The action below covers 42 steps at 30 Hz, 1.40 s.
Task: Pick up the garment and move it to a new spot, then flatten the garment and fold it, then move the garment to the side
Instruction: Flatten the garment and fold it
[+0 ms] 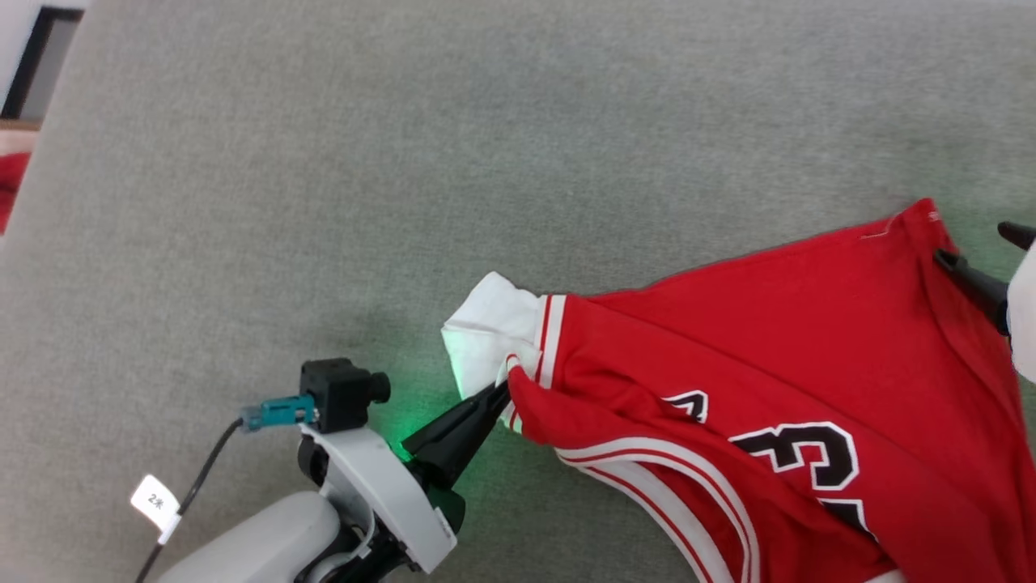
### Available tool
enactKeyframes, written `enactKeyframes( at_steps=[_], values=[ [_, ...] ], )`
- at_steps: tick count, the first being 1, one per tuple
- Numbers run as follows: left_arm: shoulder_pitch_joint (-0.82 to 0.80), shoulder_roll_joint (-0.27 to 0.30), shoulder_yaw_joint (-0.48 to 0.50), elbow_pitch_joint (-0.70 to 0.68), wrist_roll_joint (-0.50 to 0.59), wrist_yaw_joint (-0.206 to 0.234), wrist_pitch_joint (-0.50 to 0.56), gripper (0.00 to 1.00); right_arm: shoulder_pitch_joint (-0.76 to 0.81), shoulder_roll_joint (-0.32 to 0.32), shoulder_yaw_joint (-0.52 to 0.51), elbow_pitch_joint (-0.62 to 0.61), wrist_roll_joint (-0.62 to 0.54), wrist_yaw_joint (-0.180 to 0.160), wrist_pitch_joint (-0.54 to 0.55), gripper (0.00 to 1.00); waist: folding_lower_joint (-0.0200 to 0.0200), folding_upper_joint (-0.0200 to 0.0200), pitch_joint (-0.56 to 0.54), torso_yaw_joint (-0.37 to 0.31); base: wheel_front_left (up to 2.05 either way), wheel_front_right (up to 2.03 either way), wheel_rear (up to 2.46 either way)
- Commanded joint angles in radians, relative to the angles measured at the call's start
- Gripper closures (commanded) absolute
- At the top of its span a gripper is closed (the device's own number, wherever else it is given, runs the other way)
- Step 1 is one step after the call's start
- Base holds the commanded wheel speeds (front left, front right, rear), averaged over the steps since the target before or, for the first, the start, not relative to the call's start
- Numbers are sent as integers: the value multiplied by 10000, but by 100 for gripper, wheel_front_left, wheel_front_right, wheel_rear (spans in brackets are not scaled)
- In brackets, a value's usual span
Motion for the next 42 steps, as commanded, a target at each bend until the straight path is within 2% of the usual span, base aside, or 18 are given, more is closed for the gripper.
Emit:
enactKeyframes(
  at_steps=[1, 6, 7, 8, 9, 12, 15, 18, 23, 26, 30, 37, 40, 42],
  values=[
    [-85, -100, -5, 53, 7, -77, -49, 100, -282, -106, 270, 311, -93, -7, -98, 0, 0, 0, 229, 229, 0, 0, 0],
    [-170, -321, -23, 311, -129, -170, -85, 100, -820, -240, 1212, 1555, 188, -7, -166, 0, 0, 0, 320, 353, 0, 0, 0],
    [-195, -362, -17, 360, -173, -174, -95, 100, -871, -266, 1402, 1729, 269, -7, -173, 57, 0, 0, 321, 362, 0, 0, 0],
    [-231, -381, -18, 415, -228, -192, -100, 100, -881, -246, 1572, 1866, 343, -7, -235, 83, 0, 0, 314, 369, 0, 0, 0],
    [-283, -408, -15, 441, -303, -211, -100, 100, -927, -205, 1665, 1994, 404, -7, -329, 100, 0, 0, 301, 369, 0, 0, 0],
    [-420, -513, 108, 286, -591, -245, -112, 100, -1131, -167, 1774, 2164, 543, -7, -586, 100, 0, 0, 266, 352, 0, 0, 0],
    [-921, -342, 153, -24, -931, -235, 113, 100, -1625, -80, 1687, 2483, 572, -9, -1083, 100, 0, 0, 166, 280, 0, 0, 0],
    [-1668, -132, 341, -298, -1330, -239, 428, 100, -2341, 427, 1226, 3100, 698, -9, -1563, 100, 0, 0, 84, 74, 0, 0, 0],
    [-3598, -24, 1021, -115, -2307, -240, 1256, 100, -4043, 1246, 396, 4358, 58, -7, -2694, 100, 0, 0, 97, -187, 0, 0, 0],
    [-5093, -93, 1613, 517, -2875, -241, 1925, 100, -5507, 1809, -237, 5236, -447, -7, -3334, 100, 0, 0, 334, -519, 0, 0, 0],
    [-7436, -242, 2339, 2006, -2999, -241, 2563, 100, -7594, 2509, -1102, 6531, -1391, -7, -4356, 100, 0, 0, 687, -863, 0, 0, 0],
    [-11119, -812, 3077, 4579, -2125, -233, 1876, 100, -10475, 3098, -2734, 8271, -2928, -9, -6794, 100, 0, 0, 1022, -1217, 0, 0, 0],
    [-11689, -1046, 3168, 4998, -1999, -233, 1328, 100, -10969, 3246, -3077, 8885, -3212, -9, -7626, 100, 0, 0, 947, -1229, 0, 0, 0],
    [-11539, -1140, 3032, 5065, -2131, -232, 1371, 100, -10992, 3296, -2940, 9312, -3242, -9, -7807, 100, 0, 0, 914, -1236, 0, 0, 0]
  ],
)
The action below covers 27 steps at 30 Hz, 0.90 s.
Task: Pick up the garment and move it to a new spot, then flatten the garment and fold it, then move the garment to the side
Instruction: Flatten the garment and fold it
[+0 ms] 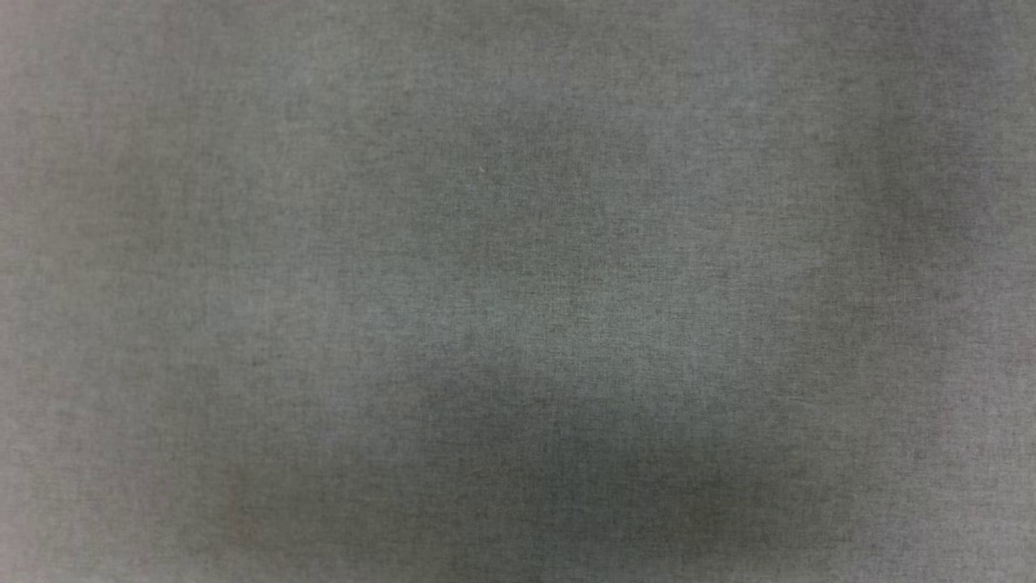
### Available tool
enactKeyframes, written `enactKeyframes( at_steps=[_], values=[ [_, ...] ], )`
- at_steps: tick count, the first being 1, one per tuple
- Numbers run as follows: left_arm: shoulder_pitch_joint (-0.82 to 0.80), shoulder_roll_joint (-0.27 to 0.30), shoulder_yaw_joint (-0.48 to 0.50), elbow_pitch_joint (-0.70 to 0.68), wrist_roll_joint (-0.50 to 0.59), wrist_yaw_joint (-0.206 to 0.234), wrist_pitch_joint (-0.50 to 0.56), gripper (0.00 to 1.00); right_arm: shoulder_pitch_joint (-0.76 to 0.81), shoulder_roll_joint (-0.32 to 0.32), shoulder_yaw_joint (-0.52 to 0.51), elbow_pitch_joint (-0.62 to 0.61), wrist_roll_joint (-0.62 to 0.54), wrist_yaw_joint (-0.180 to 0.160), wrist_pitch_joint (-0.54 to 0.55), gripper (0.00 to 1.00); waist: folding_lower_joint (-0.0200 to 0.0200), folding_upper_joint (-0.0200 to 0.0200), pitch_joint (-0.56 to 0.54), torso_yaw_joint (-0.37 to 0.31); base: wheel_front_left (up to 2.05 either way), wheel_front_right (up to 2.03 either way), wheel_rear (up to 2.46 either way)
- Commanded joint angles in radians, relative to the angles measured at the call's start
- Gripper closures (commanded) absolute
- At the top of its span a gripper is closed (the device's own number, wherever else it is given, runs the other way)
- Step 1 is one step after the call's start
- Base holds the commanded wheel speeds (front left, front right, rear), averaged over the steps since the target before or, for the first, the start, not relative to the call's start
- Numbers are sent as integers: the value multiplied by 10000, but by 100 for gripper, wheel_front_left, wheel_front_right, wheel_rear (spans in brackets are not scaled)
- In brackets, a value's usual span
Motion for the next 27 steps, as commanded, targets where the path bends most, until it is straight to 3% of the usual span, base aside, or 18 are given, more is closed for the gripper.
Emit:
enactKeyframes(
  at_steps=[1, 8, 15, 21, 27],
  values=[
    [392, 62, -79, 37, -108, -13, 42, 100, 204, 8, 142, 133, -2, -11, -75, 100, 0, -1, -26, -2, 0, 0, 0],
    [3579, 246, -639, -1575, -1051, -16, -78, 100, 2618, 8, 1817, 41, 1194, -9, -17, 100, 0, -1, -232, 22, 0, 0, 0],
    [7254, 825, -1215, -4294, -1204, -17, -894, 100, 6514, -1238, 3766, -2759, 3801, -9, 878, 100, 0, -1, -433, 109, 0, 0, 0],
    [9313, 1487, -1795, -5732, -936, -17, -1219, 100, 9825, -2535, 3826, -5664, 5161, -9, 1918, 100, 0, -1, -816, 125, 0, 0, 0],
    [10910, 2051, -2060, -6360, -261, -17, -1617, 100, 12543, -2984, 2874, -8075, 5416, -9, 2991, 100, 0, -1, -1313, 0, 0, 0, 0]
  ],
)
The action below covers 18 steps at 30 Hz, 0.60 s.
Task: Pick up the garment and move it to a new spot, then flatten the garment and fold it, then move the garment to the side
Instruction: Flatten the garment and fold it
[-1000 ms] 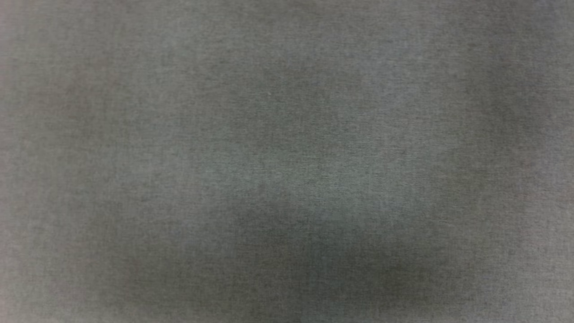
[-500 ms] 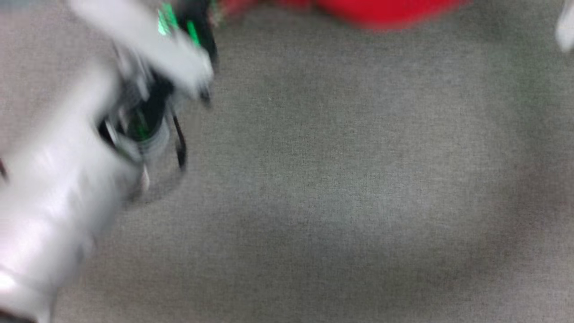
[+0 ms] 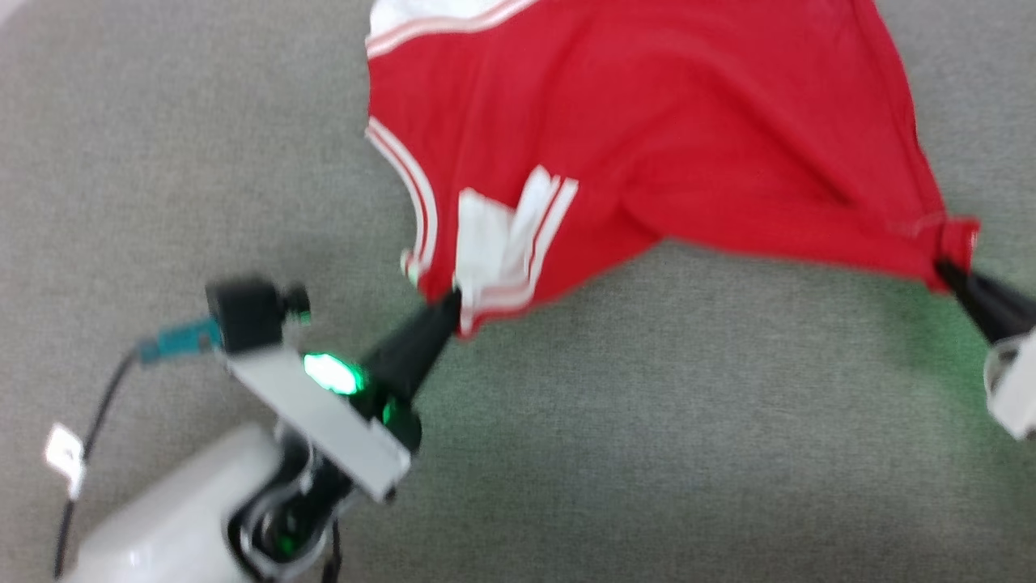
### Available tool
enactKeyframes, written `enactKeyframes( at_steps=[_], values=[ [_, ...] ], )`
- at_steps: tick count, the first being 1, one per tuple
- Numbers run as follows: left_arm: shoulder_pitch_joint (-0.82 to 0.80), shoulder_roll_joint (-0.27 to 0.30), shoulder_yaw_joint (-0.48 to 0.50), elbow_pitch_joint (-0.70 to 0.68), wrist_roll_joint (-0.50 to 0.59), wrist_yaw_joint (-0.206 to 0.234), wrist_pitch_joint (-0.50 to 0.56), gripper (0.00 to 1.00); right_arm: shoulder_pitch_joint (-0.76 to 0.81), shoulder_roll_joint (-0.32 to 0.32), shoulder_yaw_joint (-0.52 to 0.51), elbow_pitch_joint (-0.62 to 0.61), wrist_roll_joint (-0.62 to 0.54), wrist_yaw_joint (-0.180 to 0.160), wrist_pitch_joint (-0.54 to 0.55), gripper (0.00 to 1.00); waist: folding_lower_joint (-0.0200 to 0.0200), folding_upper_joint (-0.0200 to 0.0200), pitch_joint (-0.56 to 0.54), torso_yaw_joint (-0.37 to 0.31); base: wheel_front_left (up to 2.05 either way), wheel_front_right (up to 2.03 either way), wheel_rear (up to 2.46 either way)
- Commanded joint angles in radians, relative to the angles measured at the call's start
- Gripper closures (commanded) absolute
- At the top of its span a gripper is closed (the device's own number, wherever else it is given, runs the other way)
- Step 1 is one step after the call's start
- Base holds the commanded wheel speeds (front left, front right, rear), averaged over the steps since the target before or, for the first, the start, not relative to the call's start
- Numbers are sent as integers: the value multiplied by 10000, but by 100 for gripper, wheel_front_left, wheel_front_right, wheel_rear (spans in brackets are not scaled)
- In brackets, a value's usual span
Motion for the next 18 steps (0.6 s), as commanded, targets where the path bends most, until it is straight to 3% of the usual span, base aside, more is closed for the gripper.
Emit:
enactKeyframes(
  at_steps=[1, 5, 11, 18],
  values=[
    [650, 112, 41, -242, 169, -21, -102, 100, 879, -22, -489, -672, -52, -7, 328, 100, 0, 0, -324, -112, 0, 0, 0],
    [1822, 411, 312, -832, 476, -21, -166, 100, 2544, 195, -1521, -2085, -288, -7, 1059, 100, 0, 0, -547, -155, 0, 0, 0],
    [3890, 795, 1507, -1996, 1001, -21, -149, 100, 4601, 874, -2903, -3936, -643, -7, 2188, 100, 0, 0, -648, -262, 0, 0, 0],
    [4645, 993, 2193, -2767, 1512, -21, -151, 100, 5191, 1625, -3803, -5120, -919, -7, 2965, 100, 0, 0, -604, -252, 0, 0, 0]
  ],
)
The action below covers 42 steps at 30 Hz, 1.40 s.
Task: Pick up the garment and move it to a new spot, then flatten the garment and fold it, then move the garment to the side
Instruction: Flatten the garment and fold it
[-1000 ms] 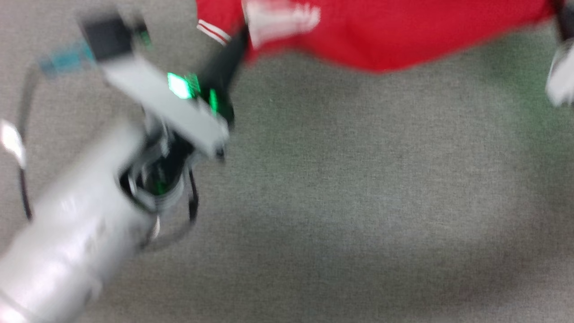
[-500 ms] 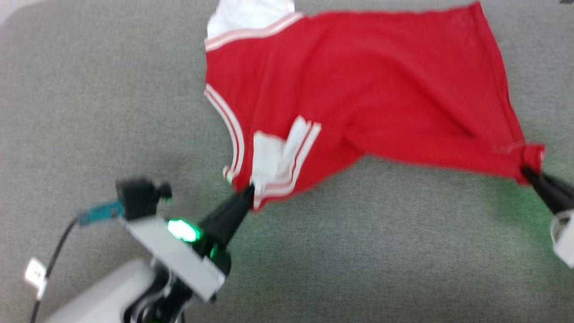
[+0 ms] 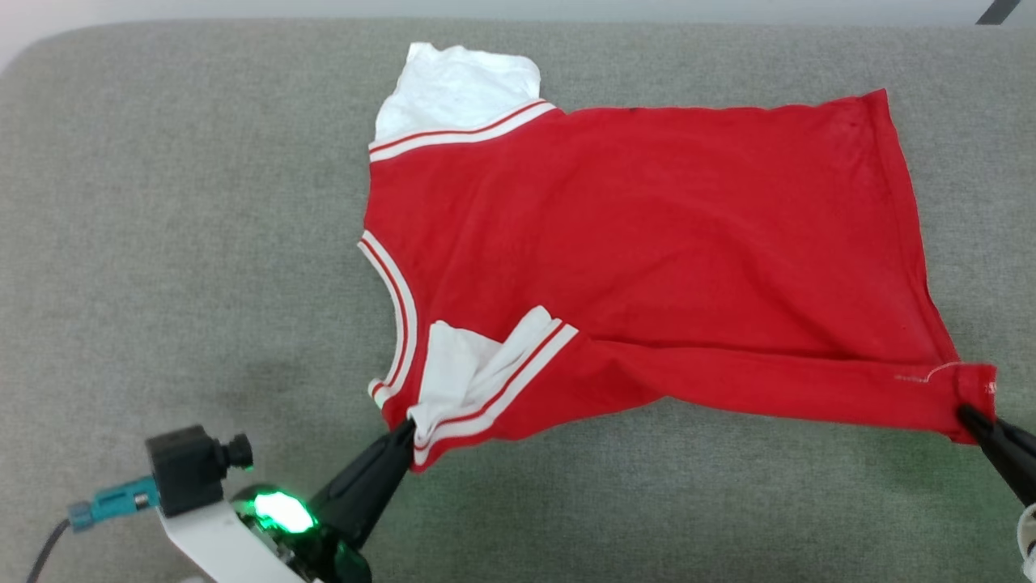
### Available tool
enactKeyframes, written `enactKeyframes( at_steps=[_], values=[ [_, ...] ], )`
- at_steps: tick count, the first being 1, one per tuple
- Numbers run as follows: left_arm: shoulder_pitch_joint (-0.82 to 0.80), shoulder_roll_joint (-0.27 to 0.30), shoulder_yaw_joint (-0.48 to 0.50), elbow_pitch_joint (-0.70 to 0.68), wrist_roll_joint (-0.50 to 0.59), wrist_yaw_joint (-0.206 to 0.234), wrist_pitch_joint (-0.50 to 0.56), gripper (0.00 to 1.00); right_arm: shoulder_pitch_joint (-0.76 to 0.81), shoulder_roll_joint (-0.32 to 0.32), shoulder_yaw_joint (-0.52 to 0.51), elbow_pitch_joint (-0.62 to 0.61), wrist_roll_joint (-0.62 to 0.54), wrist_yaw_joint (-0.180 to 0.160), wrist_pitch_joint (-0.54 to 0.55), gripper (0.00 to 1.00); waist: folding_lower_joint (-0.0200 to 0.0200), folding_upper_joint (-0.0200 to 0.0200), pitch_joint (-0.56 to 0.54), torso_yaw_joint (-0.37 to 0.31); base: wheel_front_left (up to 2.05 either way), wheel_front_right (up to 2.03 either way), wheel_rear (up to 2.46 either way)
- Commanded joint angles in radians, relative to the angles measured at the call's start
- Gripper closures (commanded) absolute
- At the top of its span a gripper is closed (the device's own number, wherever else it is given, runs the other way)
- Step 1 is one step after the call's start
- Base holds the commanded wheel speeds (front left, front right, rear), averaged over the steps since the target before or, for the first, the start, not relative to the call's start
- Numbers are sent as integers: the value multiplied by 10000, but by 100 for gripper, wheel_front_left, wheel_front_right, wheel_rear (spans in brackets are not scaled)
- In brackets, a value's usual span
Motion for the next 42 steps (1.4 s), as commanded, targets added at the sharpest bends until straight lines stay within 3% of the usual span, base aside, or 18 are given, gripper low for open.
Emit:
enactKeyframes(
  at_steps=[1, 6, 12, 25, 31, 36, 37, 38, 39, 40, 42],
  values=[
    [-57, 21, 49, -44, 152, -21, 6, 100, -107, 97, -77, -92, -35, -7, 79, 100, 0, 0, 20, 10, 0, 0, 0],
    [-1108, -163, 96, -11, 205, -21, 242, 100, -1169, 160, 21, 213, -230, -7, 323, 100, 0, 0, 118, 84, 0, 0, 0],
    [-3080, -560, 260, 785, -147, -21, 800, 100, -3154, 86, 107, 1439, -578, -7, 318, 100, 0, 0, 502, 221, 0, 0, 0],
    [-5387, -1783, -359, 4699, -668, -21, 1210, 100, -5582, 9, 1361, 4660, -1118, -7, -327, 100, 0, 0, 1542, 222, 0, 0, 0],
    [-5689, -1798, -1154, 5839, -285, -20, 1433, 100, -5949, -64, 1983, 5625, -1062, -9, -969, 100, 0, 0, 1719, 222, 0, 0, 0],
    [-5801, -1843, -1808, 6607, -182, 2, 1519, 63, -6150, -72, 2460, 6166, -967, -9, -1418, 100, 0, 0, 1527, 172, 0, 0, 0],
    [-5815, -1837, -1884, 6647, -236, 2, 1524, 51, -6169, -85, 2544, 6243, -943, -9, -1534, 89, 0, 0, 1450, 175, 0, 0, 0],
    [-5852, -1800, -1951, 6654, -244, 2, 1515, 23, -6188, -86, 2589, 6324, -900, -9, -1660, 62, 0, 0, 1342, 180, 0, 0, 0],
    [-5920, -1730, -2024, 6634, -229, 2, 1514, 0, -6181, -98, 2611, 6387, -870, -7, -1782, 24, 0, 0, 1224, 193, 0, 0, 0],
    [-6008, -1646, -2082, 6582, -210, 2, 1550, 0, -6147, -117, 2614, 6417, -832, -9, -1899, 0, 0, 0, 1099, 213, 0, 0, 0],
    [-6210, -1449, -2247, 6409, -130, -8, 1677, 0, -6032, -131, 2533, 6495, -738, -7, -2114, 0, 0, 0, 805, 261, 0, 0, 0]
  ],
)
